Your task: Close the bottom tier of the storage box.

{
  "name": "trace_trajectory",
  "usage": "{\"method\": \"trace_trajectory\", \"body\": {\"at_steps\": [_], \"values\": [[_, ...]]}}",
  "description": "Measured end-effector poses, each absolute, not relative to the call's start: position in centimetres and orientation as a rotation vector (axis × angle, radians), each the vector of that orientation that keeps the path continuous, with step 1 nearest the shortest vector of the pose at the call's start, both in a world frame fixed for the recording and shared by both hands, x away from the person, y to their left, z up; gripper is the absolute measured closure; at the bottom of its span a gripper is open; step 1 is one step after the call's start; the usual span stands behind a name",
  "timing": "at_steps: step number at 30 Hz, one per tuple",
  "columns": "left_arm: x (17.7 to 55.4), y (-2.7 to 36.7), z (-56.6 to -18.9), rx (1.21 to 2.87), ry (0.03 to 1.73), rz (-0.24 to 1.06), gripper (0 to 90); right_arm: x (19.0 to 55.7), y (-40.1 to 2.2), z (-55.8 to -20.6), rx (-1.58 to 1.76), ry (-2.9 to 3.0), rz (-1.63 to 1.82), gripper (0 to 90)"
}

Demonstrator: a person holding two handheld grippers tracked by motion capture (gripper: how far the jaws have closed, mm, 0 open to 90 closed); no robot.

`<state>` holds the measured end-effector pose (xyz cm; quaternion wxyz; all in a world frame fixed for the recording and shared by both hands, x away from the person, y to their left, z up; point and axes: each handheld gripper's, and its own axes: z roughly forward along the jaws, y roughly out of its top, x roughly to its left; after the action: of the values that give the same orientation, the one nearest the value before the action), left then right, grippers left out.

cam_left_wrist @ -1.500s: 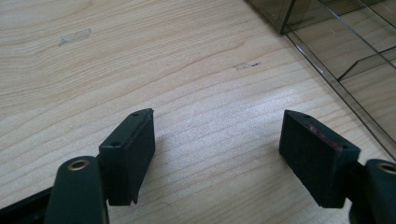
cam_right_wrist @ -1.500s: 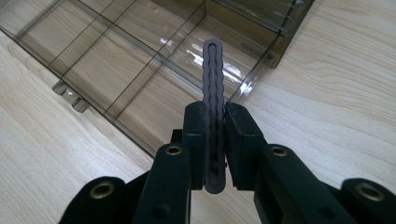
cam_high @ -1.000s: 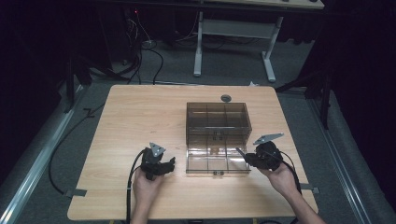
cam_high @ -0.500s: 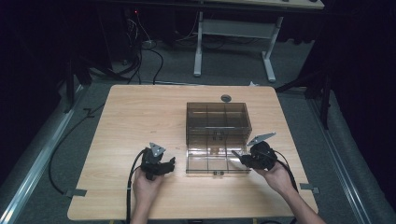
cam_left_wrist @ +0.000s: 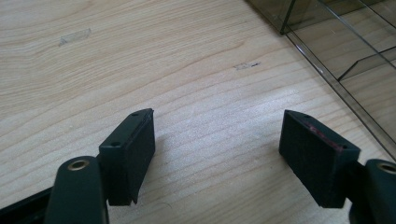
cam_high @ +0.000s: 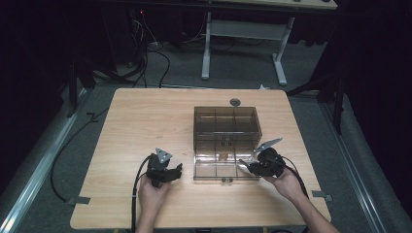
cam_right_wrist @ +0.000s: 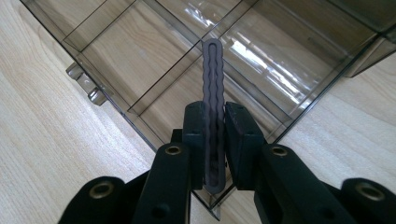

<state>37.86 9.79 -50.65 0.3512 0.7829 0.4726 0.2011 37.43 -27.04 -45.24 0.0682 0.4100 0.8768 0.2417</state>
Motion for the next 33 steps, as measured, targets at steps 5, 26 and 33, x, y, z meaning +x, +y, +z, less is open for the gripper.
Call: {"method": "trace_trajectory", "body": {"at_steps": [5, 26, 33], "values": [[37.9, 9.8, -50.6, 2.027, 1.224, 0.520, 27.4, 37.6, -26.8, -45.6, 1.229, 2.662, 0.713, 79.2], [37.9, 9.8, -50.6, 2.027, 1.225, 0.521, 27.4, 37.9, -26.5, -46.3, 1.204, 2.719, 0.681, 79.4], [37.9, 9.8, -50.6, 2.026, 1.225, 0.521, 27.4, 38.0, -26.6, -46.5, 1.222, 2.726, 0.687, 77.6]]}}
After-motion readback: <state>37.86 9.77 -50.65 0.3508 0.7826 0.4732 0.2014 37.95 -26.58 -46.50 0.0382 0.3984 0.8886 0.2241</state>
